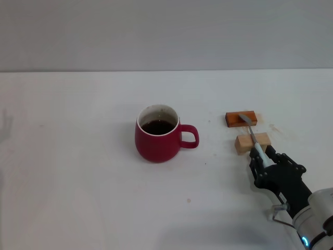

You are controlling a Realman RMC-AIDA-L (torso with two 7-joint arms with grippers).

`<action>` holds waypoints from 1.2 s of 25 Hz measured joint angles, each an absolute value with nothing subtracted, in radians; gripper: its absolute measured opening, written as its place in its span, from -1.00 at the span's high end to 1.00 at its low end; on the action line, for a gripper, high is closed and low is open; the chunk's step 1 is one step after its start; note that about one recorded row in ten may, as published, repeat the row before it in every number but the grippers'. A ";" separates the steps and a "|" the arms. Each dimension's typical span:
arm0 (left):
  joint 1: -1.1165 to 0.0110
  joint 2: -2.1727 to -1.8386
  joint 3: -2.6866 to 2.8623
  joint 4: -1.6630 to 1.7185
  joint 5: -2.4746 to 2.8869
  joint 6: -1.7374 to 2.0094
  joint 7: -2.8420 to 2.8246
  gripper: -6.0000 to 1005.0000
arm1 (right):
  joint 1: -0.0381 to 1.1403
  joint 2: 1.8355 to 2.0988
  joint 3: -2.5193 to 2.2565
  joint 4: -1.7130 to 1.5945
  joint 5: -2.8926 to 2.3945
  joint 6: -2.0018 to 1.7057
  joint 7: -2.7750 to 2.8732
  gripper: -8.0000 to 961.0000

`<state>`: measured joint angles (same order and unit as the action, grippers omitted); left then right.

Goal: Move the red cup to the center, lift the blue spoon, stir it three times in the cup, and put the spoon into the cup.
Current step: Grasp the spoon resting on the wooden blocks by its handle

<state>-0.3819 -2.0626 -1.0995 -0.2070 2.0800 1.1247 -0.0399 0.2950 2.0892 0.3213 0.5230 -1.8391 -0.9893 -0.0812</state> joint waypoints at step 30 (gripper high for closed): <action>-0.382 -2.059 -1.101 -0.208 2.080 1.127 -0.040 -0.72 | 0.293 2.089 0.323 0.523 -1.839 -0.986 -0.081 0.45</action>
<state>-0.3820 -2.0586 -1.1013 -0.2085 2.0801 1.1274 -0.0398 0.2932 2.0892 0.3225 0.5231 -1.8392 -0.9860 -0.0813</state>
